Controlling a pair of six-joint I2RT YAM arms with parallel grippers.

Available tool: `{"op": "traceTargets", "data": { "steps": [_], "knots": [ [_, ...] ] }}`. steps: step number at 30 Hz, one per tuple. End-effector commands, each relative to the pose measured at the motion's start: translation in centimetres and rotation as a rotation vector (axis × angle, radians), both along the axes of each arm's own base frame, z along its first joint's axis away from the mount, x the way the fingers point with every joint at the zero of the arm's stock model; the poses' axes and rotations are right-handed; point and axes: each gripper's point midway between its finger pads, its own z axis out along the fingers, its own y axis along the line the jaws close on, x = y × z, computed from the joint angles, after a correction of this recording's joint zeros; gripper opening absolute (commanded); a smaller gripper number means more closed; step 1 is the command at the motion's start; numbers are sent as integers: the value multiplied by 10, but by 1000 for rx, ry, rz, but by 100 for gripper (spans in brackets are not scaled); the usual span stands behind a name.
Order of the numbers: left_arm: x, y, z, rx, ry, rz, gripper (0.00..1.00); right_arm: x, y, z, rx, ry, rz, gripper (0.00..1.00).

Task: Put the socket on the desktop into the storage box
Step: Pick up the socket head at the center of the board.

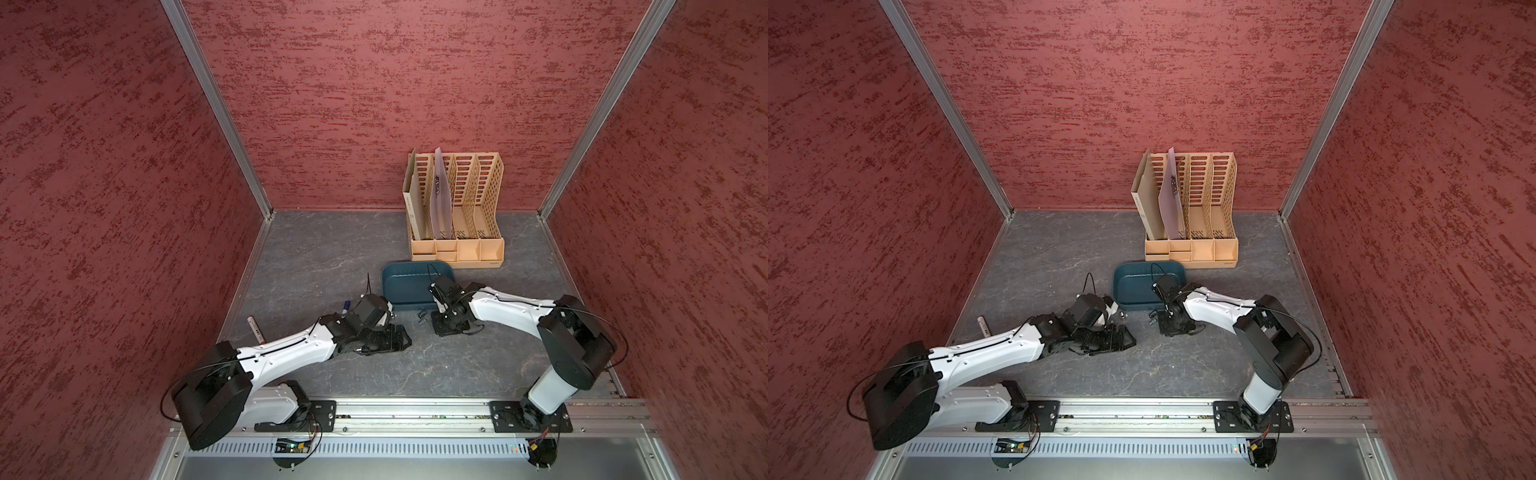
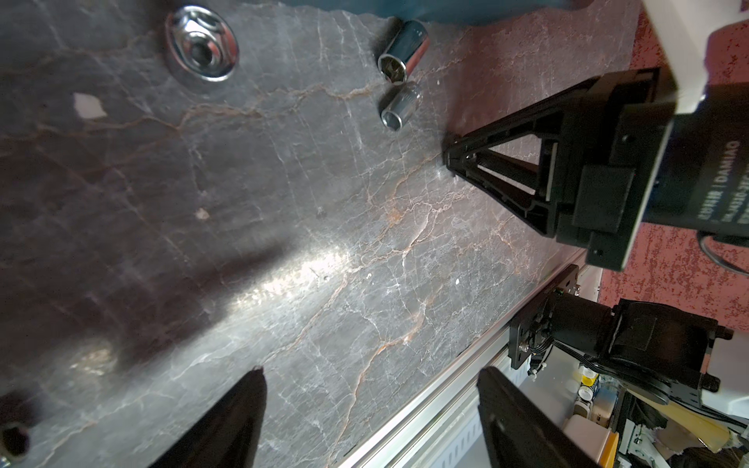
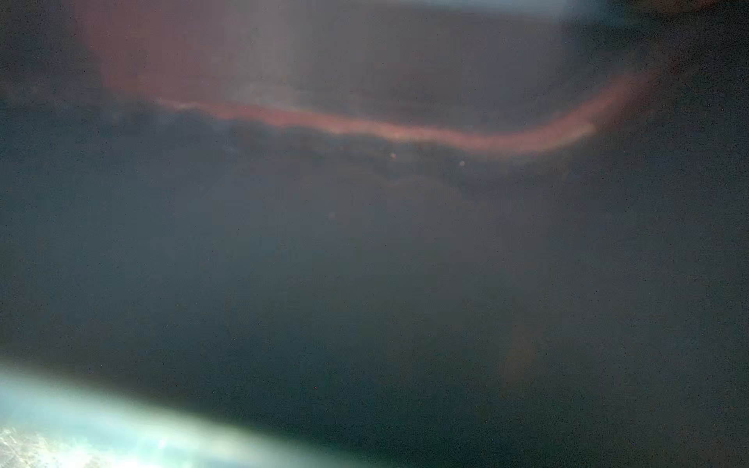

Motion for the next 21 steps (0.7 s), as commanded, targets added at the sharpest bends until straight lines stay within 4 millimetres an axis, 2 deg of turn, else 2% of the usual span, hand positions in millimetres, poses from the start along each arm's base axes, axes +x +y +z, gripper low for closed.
{"op": "traceTargets", "data": {
  "steps": [1,6,10,21],
  "knots": [
    [0,0,-5,6,-2,5,85,0,5,-1,-2,4,18,25],
    [1,1,-4,6,-3,9,85,0,5,0,-4,7,21,20],
    [3,2,-2,-1,-7,18,85,1,6,8,1,-7,22,19],
    [23,13,16,-36,-38,103,85,11,14,56,69,-84,12,19]
  ]
}}
